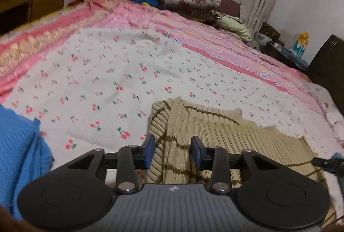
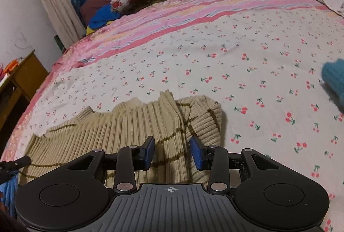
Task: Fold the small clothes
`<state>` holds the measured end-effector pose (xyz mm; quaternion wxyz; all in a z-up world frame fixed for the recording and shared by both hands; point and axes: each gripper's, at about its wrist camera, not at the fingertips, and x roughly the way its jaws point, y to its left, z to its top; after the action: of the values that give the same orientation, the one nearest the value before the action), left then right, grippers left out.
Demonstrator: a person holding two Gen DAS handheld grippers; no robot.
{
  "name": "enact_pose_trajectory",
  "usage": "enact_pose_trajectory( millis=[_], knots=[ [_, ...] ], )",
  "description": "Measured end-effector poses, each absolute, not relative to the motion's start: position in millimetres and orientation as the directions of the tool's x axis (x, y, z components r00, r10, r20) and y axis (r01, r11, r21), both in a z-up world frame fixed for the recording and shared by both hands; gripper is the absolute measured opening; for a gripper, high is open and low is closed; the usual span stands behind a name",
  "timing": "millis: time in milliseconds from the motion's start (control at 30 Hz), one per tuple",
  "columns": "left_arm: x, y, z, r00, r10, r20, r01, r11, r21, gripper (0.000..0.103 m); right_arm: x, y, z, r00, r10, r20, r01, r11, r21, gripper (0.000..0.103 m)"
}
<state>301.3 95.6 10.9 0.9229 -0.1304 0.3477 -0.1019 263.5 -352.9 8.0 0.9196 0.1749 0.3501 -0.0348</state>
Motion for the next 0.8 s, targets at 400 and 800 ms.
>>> enact_pose_trajectory(
  millis=[400,800],
  knots=[
    [309.2,90.0,15.2,0.712,-0.305,-0.633,0.137,0.944,-0.301,0.036,282.7,-337.6,9.6,0.744,0.043,-0.667,0.133,0.968,0.210,0.033],
    [303.9,97.8,38.6,0.767,-0.331,-0.549,0.157,0.927,-0.340,0.013,251.5,-358.7,45.5,0.817,0.105,-0.567,0.106,0.939,0.327,0.004]
  ],
)
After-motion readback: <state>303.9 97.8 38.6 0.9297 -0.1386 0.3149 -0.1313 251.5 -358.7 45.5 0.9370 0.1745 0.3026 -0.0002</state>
